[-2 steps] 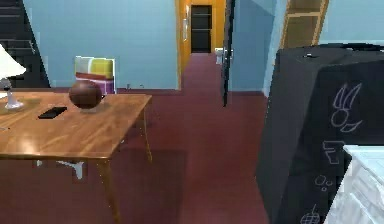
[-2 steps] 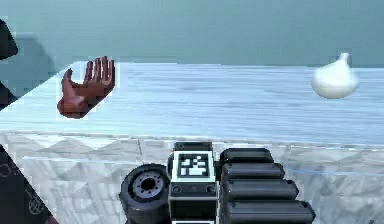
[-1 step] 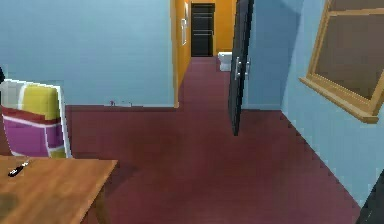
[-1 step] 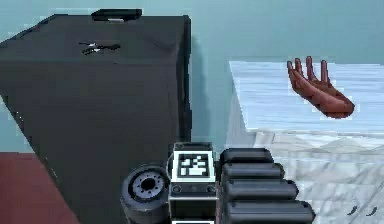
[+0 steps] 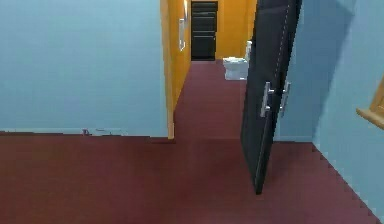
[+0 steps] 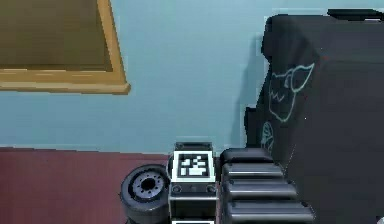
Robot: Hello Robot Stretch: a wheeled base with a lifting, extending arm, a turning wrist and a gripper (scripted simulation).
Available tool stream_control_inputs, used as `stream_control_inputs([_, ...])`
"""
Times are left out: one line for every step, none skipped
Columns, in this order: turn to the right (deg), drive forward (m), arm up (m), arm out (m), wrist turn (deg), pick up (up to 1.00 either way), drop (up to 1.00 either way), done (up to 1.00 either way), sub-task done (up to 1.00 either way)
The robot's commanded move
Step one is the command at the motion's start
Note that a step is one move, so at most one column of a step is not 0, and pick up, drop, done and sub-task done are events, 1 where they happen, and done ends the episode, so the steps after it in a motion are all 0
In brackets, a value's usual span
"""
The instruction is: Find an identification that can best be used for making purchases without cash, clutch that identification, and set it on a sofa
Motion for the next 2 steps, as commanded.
stream_control_inputs([0.0, 1.00, 0.00, 0.00, 0.0, 0.00, 0.00, 0.00, 0.00])
stream_control_inputs([3.0, 0.00, 0.00, 0.00, 0.0, 0.00, 0.00, 0.00, 0.00])
